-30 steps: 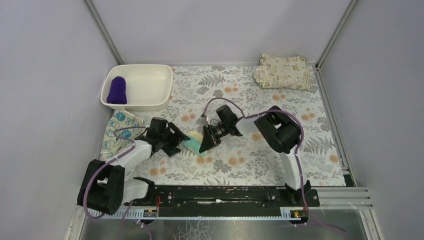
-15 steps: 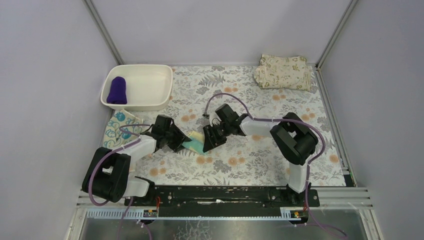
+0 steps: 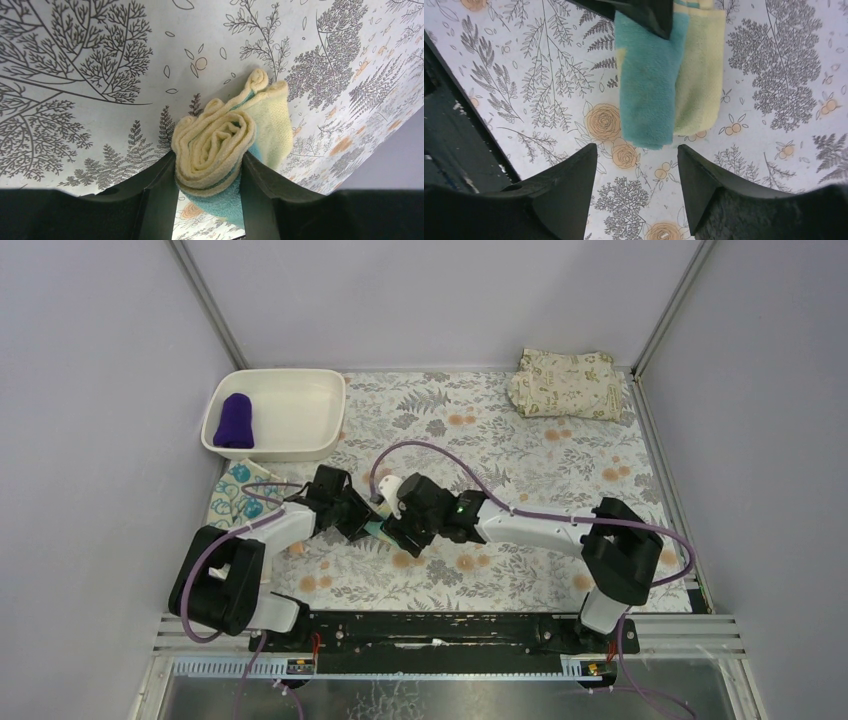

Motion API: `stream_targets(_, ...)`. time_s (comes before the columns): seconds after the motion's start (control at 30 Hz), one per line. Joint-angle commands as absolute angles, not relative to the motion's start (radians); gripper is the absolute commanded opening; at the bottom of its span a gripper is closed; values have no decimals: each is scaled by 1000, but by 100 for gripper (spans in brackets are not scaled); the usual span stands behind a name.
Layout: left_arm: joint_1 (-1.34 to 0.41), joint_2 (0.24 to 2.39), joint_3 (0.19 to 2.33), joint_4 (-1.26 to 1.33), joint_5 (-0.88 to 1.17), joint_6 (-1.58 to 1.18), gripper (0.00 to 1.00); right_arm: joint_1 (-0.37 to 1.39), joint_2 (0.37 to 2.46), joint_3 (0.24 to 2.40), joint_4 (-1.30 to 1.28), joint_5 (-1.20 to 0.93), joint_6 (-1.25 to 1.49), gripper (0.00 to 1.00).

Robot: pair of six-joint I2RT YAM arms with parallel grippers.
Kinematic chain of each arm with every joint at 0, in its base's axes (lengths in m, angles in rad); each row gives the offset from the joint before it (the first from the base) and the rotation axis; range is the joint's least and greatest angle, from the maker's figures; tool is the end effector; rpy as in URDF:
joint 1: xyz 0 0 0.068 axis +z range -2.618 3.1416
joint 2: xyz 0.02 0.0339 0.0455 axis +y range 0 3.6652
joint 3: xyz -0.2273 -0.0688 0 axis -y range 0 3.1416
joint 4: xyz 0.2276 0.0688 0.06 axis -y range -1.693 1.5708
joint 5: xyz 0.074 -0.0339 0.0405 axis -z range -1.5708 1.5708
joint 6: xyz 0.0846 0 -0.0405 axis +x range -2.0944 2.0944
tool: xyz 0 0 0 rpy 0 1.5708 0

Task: Roll the towels
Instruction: Roll the towel at the center of the board.

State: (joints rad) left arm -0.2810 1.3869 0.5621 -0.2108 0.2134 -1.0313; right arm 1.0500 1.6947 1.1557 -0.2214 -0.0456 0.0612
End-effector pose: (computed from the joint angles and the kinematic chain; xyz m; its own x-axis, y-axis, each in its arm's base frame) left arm 0.2418 -0.0885 0.0758 -0.7461 -0.6574 -0.1057 -0.5165 0.6716 -0.5312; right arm 0.1902 0.3394 0.1645 -0.3963 -0.5681 -0.7213 -0.8603 0.5041 0.0757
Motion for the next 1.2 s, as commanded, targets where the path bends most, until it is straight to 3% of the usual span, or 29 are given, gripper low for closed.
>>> stream_targets(0.0,-284,1439,556,-328,126,-973,42,1115,1710,1195,-171,101,-88,67)
stream_targets(0.4,-285,1464,577,-335,127,-957,43,1184,1895,1197,-129,217,-151,67)
stream_targets(0.57,-285,1470,602,-345,121,-940,45,1184,1943,1163,-124,229,-141,61)
stream_targets(0.77,-285,1483,651,-360,115,-913,47,1179,1996,1132,-124,185,-109,45)
stream_targets(0.87,-285,1474,679,-375,94,-901,49,1152,2002,1128,-139,102,-76,33)
stream_targets(1.0,-282,1409,687,-369,76,-926,60,1079,1976,1106,-117,-106,13,18)
stream_targets(1.17,-261,1284,657,-353,78,-995,73,1024,1987,1108,-93,-303,123,9)
